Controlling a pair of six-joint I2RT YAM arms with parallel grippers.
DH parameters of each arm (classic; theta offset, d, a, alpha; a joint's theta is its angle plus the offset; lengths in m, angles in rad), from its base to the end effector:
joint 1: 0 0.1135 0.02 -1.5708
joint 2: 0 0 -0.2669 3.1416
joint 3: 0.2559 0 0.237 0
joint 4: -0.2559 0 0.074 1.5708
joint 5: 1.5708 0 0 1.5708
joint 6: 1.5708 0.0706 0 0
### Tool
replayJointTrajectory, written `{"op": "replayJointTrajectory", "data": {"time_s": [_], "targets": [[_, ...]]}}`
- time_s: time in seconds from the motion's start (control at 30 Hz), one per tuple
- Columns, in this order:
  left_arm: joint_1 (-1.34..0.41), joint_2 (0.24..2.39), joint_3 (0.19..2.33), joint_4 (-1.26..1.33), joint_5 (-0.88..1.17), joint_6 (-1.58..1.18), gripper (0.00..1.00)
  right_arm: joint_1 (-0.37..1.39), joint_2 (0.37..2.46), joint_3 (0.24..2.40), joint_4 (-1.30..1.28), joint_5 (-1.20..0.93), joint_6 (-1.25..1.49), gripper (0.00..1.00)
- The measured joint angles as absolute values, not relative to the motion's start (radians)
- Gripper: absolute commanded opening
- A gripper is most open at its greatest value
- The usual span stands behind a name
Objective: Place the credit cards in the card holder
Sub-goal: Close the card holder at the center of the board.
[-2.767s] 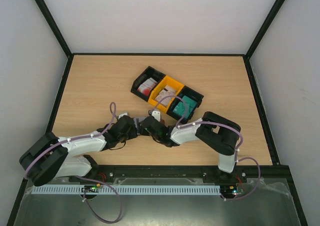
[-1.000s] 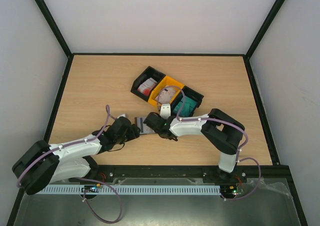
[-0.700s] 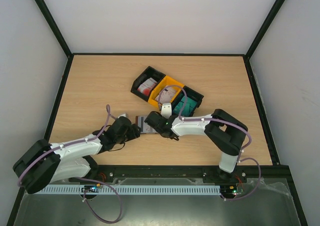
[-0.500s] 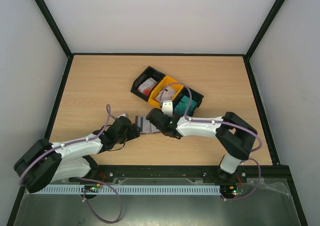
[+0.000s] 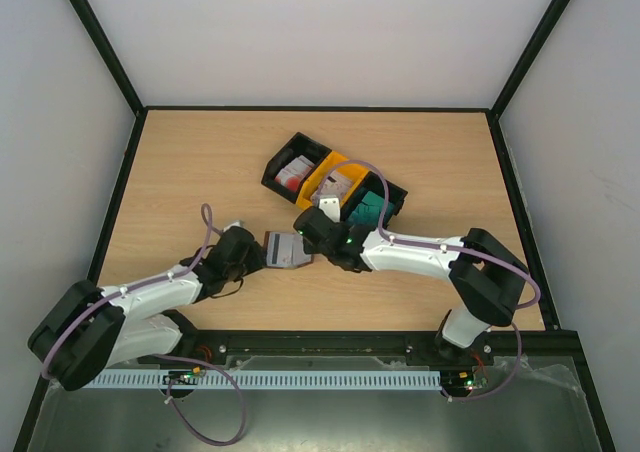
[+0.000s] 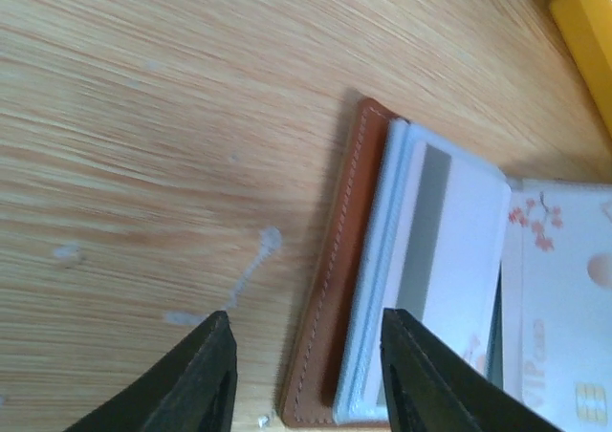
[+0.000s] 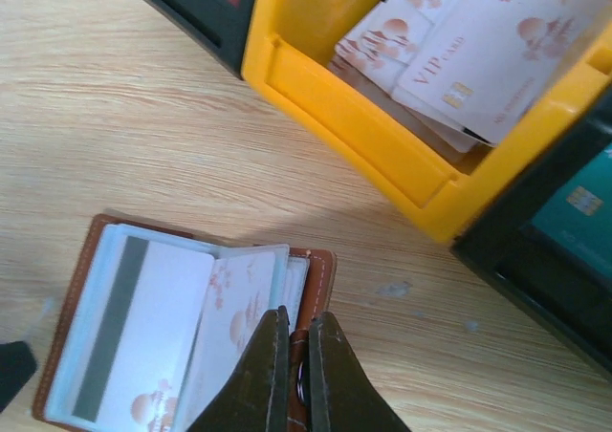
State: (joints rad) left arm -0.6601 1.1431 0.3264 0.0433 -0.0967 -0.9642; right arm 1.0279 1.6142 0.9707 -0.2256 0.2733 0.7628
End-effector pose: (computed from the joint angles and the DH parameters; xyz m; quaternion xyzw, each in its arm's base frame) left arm 0.1726 -0.1254 0.1295 -0.1580 0.9070 -0.2508 0.2991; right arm 0.1933 0.2835 0.1821 -0.0765 0.9284 0.1857 0.3127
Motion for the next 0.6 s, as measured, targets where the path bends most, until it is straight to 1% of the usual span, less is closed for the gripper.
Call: {"op": "replayJointTrajectory", "data": {"time_s": [0.07,0.37,0.6], "targets": [[-0.649,1.149,0.326,0.043,-0.105,-0.962,0.34,1.026,1.614,0.979,-0.214,0.252,0.762,0.02],[-0.633,1.224,0.333,0.099,-0.105,-0.965,0.31,1.022,1.614,0.99,-0.144,0.159,0.753,0.02],[-0.633,1.259,0.331,0.167,-0.078,-0.965,0.27,1.012,1.614,0.99,-0.027,0.011,0.738,0.02]]}}
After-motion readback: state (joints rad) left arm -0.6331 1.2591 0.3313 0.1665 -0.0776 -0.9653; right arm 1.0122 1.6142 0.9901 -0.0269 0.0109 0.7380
